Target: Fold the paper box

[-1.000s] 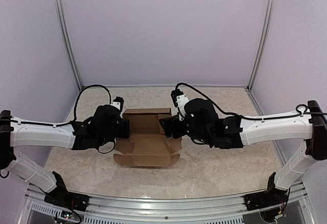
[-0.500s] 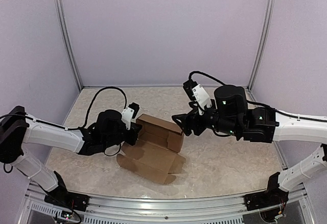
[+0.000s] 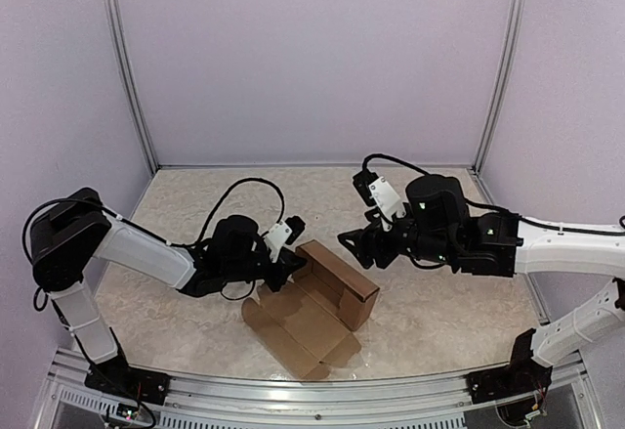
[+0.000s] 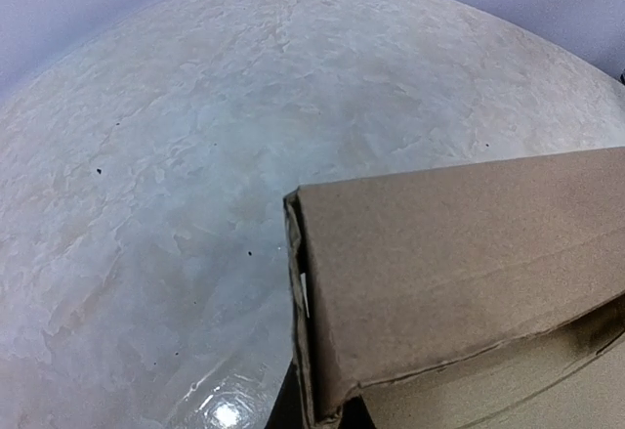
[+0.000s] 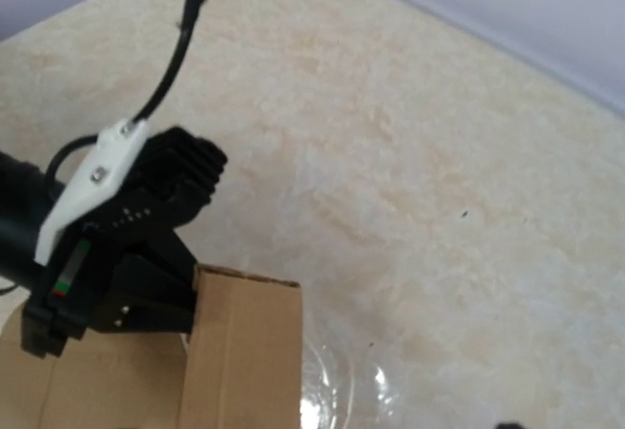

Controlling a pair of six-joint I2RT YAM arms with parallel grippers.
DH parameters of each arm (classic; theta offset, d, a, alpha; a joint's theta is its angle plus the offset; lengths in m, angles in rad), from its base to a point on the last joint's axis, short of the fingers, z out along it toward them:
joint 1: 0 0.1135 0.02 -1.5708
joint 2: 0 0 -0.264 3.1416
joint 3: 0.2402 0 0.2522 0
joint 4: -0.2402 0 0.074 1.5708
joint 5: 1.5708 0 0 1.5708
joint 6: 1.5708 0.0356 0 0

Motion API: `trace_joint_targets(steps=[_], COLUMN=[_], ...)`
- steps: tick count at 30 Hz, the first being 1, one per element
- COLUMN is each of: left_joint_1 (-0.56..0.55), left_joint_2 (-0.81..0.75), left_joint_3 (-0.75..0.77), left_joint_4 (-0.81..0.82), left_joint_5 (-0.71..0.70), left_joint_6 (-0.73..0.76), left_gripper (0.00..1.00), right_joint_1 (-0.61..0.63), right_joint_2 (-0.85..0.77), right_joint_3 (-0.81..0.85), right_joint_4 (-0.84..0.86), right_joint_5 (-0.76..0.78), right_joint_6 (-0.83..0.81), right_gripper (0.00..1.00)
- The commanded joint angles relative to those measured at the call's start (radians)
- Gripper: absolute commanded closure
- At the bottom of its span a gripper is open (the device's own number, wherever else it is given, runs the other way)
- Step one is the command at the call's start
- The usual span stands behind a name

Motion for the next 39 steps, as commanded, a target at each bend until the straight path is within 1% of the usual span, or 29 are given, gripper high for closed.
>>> trace_joint_targets(steps=[1, 3, 7, 9, 11, 12, 18, 26, 39], left_joint_1=[-0.015, -0.025, -0.042, -0.049, -0.060, -0.065, -0.082, -0.086, -0.086], left_joint_2=[0.041, 0.053, 0.086, 0.107, 0.119, 0.125, 0.169, 0.184, 0.217], left_joint_3=[0.020, 0.018, 0.024, 0.022, 0.017, 0.014, -0.006, -0.022, -0.014], left_joint_4=[0.097, 0.118, 0.142, 0.157, 0.175, 0.187, 0.266, 0.288, 0.301], left_joint_5=[0.070, 0.067, 0.041, 0.032, 0.018, 0.011, -0.018, -0.030, -0.031], left_joint_6=[0.032, 0.037, 0.045, 0.044, 0.040, 0.037, 0.001, -0.014, -0.031], left_gripper=[0.98, 0.97, 0.96, 0.96, 0.95, 0.94, 0.91, 0.89, 0.83], right_joint_1=[-0.028, -0.045, -0.064, -0.070, -0.072, -0.072, -0.074, -0.074, -0.050], right_joint_2=[0.045, 0.071, 0.135, 0.171, 0.203, 0.219, 0.305, 0.392, 0.506], right_joint_3=[-0.039, -0.040, -0.035, -0.021, -0.011, -0.008, 0.002, -0.026, -0.041], right_joint_4=[0.071, 0.094, 0.164, 0.181, 0.217, 0.230, 0.319, 0.435, 0.468], right_joint_5=[-0.059, -0.094, -0.131, -0.153, -0.174, -0.180, -0.213, -0.230, -0.219], right_joint_6=[0.083, 0.109, 0.147, 0.159, 0.170, 0.176, 0.231, 0.298, 0.346], right_gripper=[0.30, 0.43, 0.65, 0.80, 0.99, 1.00, 1.00, 1.00, 1.00])
